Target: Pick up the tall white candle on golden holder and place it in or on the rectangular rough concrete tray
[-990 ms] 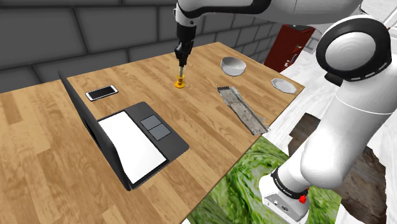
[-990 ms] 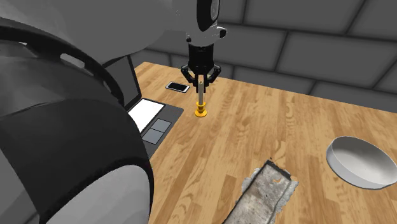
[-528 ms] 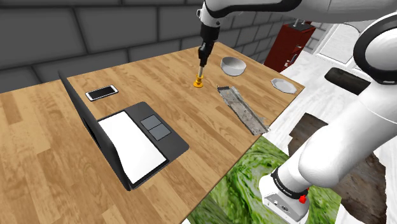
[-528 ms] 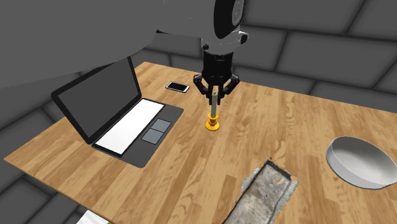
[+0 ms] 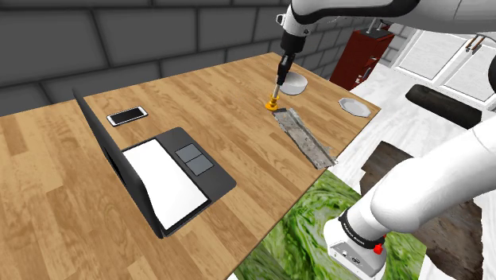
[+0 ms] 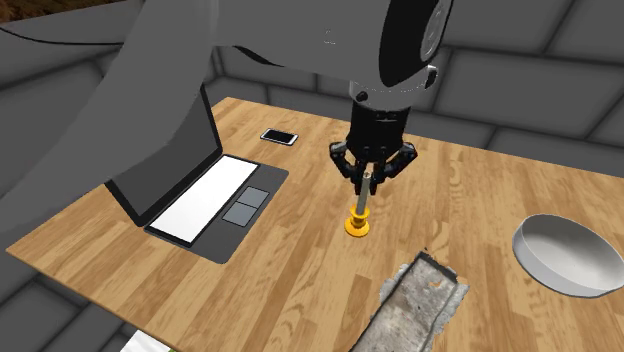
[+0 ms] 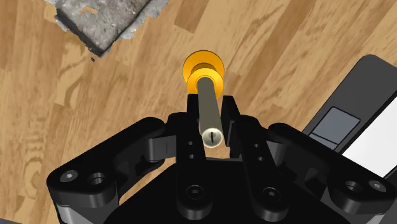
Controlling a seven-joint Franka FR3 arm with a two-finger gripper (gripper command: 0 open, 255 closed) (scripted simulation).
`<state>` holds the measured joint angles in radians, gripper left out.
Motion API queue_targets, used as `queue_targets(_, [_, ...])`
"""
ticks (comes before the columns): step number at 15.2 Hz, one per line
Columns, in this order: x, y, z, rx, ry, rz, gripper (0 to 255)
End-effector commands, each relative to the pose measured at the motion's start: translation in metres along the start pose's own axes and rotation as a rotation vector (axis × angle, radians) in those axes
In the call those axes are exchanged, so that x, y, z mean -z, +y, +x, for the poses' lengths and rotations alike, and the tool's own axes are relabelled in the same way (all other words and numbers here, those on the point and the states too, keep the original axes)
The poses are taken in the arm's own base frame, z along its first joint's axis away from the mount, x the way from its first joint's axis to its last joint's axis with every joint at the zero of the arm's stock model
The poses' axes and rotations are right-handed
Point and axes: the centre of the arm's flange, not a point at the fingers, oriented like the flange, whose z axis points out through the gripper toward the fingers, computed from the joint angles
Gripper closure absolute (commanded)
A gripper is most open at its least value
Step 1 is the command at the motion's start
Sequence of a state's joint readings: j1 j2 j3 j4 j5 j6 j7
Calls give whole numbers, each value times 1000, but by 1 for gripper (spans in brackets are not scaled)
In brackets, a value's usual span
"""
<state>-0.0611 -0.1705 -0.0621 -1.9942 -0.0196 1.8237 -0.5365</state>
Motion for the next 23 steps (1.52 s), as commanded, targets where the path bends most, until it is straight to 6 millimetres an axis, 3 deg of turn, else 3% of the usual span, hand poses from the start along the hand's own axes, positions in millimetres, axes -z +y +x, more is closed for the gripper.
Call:
queue_targets(1, [4,14,-25,1,0,0,255])
queue_targets(11, [19,73,-142,1,0,0,255])
queue_targets(12, [21,83,-162,1,0,0,255])
queue_targets(23, [-37,82,-162,1,0,0,255])
